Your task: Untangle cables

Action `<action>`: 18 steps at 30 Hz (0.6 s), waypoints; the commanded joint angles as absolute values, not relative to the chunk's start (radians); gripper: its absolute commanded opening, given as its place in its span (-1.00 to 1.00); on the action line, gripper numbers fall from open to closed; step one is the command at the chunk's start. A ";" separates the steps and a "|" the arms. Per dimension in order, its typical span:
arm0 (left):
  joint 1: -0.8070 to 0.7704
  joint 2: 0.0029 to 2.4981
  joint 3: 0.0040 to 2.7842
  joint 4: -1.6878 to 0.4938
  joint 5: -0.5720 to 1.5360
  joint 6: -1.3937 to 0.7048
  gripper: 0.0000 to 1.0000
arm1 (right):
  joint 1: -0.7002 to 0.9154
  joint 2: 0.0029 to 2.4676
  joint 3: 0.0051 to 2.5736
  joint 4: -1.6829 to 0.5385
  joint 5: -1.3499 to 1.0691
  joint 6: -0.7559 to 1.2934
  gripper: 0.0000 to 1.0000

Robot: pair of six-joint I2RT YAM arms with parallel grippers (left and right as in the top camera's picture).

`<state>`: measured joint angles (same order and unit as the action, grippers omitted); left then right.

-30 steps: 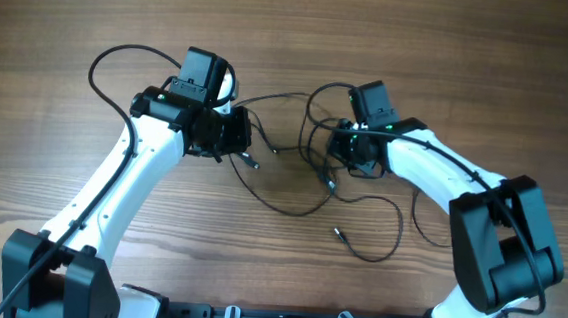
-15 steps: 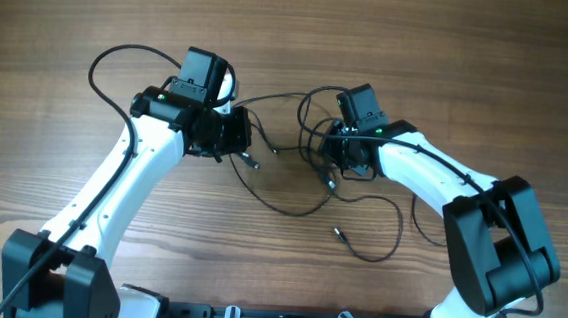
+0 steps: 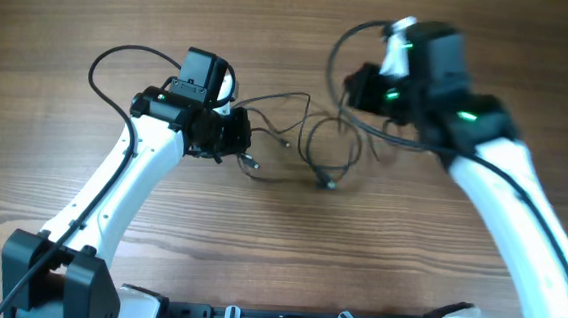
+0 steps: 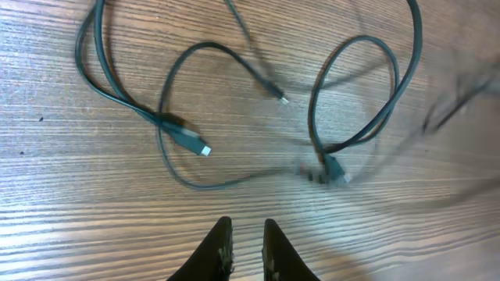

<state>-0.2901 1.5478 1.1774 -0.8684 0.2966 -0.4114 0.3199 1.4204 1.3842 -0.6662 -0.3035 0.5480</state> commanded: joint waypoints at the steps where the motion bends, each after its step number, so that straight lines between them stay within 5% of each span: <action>1: -0.295 1.554 1.176 -0.868 0.290 -0.396 -0.70 | 0.216 1.304 1.401 -0.657 -0.428 0.606 -0.91; 18: -0.295 1.554 1.176 -0.873 0.290 -0.396 -0.70 | -0.369 1.211 1.401 -0.712 -0.451 0.632 -0.92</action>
